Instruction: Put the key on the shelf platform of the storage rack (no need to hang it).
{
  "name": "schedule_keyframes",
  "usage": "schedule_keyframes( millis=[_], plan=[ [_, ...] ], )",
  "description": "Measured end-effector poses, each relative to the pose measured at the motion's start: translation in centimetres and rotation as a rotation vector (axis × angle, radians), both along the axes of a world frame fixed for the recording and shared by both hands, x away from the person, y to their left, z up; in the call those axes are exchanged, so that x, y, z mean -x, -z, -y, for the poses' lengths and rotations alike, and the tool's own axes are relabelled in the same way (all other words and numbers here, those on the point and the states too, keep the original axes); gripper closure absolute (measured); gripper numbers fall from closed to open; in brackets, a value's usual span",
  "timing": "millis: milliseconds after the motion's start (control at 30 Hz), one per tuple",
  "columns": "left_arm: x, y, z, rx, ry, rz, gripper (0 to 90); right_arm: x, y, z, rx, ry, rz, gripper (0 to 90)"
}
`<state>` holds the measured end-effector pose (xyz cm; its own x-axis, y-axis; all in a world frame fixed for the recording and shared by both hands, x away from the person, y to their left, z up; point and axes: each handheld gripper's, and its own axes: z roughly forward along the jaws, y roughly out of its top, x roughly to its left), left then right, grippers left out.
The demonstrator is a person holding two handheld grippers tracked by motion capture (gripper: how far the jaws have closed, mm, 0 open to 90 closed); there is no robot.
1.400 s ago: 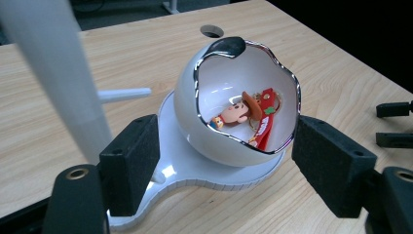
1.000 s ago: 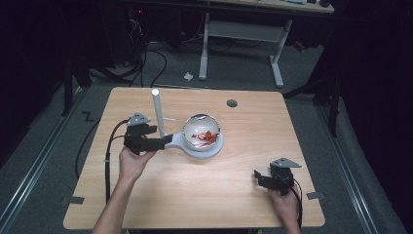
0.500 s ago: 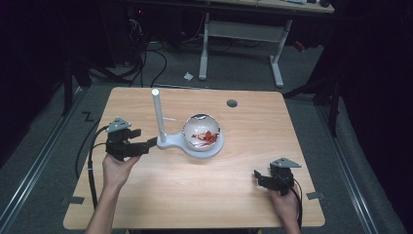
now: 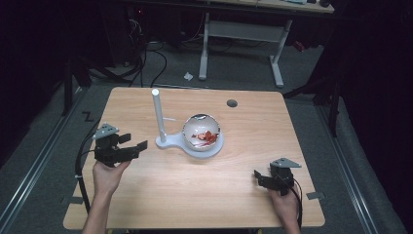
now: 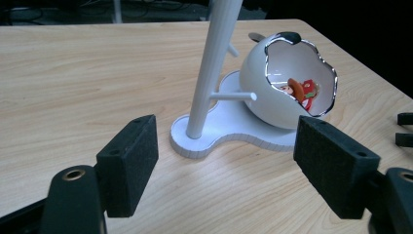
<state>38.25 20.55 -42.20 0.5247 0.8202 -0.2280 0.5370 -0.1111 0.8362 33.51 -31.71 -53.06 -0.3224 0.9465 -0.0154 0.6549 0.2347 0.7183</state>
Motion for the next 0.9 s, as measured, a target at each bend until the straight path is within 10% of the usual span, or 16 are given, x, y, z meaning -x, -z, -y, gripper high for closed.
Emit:
schedule_keyframes(
  millis=[900],
  plan=[
    [2.1, 2.0, -1.3, -0.019, -0.046, -0.014, 22.1, 0.0, 0.0, 0.0, 0.000, 0.001, 0.000, 27.1]
  ],
)
